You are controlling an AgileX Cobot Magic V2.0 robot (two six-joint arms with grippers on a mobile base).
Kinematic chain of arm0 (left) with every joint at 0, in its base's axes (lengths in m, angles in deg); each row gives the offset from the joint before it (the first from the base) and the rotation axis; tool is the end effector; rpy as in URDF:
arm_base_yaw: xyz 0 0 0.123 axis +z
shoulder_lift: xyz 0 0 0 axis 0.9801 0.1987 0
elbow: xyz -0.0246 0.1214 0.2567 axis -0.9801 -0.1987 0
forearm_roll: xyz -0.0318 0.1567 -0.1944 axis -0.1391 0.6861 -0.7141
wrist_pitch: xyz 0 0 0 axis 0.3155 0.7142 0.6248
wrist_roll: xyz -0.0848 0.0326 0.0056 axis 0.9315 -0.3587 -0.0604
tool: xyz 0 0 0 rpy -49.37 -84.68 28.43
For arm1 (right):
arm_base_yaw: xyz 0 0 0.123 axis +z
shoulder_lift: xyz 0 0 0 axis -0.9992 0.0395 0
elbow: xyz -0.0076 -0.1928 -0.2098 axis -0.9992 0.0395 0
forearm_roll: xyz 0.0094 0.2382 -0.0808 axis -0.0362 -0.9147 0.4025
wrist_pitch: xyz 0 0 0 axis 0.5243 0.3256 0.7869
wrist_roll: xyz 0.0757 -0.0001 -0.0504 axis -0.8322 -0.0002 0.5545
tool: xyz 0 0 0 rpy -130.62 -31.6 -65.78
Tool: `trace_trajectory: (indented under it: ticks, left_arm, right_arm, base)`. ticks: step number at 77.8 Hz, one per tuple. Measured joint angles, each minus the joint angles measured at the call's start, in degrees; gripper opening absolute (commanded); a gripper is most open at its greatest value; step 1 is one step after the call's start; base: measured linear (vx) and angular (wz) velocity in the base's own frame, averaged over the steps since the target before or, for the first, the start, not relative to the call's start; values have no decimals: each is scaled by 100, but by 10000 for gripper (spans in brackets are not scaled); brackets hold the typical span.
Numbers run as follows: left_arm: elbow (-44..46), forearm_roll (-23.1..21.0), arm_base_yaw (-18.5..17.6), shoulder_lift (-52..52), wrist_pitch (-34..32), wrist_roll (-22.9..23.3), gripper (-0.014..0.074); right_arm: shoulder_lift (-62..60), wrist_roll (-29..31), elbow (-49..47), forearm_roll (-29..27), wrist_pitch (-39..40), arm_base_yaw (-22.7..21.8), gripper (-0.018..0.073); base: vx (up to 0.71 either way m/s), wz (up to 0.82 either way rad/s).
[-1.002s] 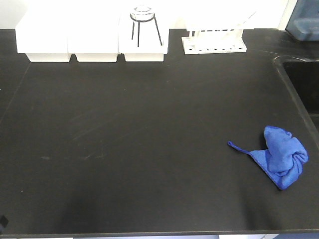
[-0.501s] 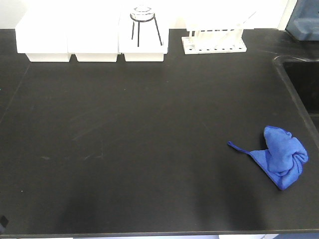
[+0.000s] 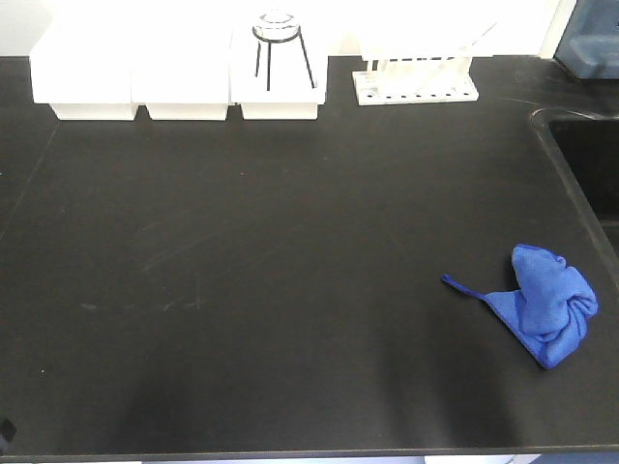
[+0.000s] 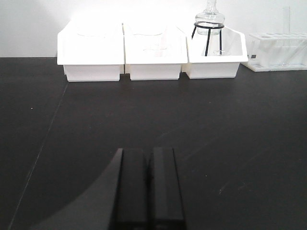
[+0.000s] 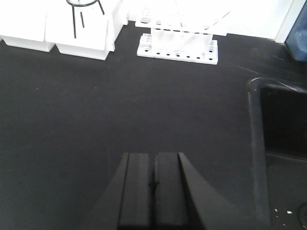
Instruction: Wipe right workspace with blue cloth
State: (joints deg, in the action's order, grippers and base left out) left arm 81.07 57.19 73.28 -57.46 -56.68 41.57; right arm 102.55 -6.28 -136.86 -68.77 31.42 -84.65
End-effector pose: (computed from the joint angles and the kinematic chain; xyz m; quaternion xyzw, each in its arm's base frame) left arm 0.0547 -0.0073 0.1809 0.0125 0.7644 -0.0649 0.6414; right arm 0.1546 0.0188 0.3754 -0.1034 0.8714 0.0345 0.4784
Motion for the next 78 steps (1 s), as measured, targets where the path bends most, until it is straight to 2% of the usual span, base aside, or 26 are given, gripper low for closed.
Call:
trace_trajectory:
  ticks: [15, 23, 30, 37, 47, 54, 63, 78]
  left_arm:
    - [0, 0, 0, 0, 0, 0, -6]
    - [0, 0, 0, 0, 0, 0, -6]
    - [0, 0, 0, 0, 0, 0, -6]
    - [0, 0, 0, 0, 0, 0, -6]
    - [0, 0, 0, 0, 0, 0, -6]
    - [0, 0, 0, 0, 0, 0, -6]
    - [0, 0, 0, 0, 0, 0, -6]
    - [0, 0, 0, 0, 0, 0, -6]
  right_arm:
    - [0, 0, 0, 439, -7, 0, 601]
    - [0, 0, 0, 579, -1, 0, 732]
    - [0, -63, 0, 588, 19, 0, 727]
    - [7, -547, 0, 695, -56, 0, 706]
    - [204, -1484, 0, 1322, -234, -136, 653]
    - [528, -1854, 0, 1766, -436, -316, 610]
    - [1048, -1967, 0, 1850, -608, -498, 568]
    - [2103, -1752, 0, 1364, -580, -534, 563]
  base:
    - [0, 0]
    - [0, 0]
    - [0, 0]
    - [0, 0]
    - [0, 0]
    - [0, 0]
    - [0, 0]
    - [0, 0]
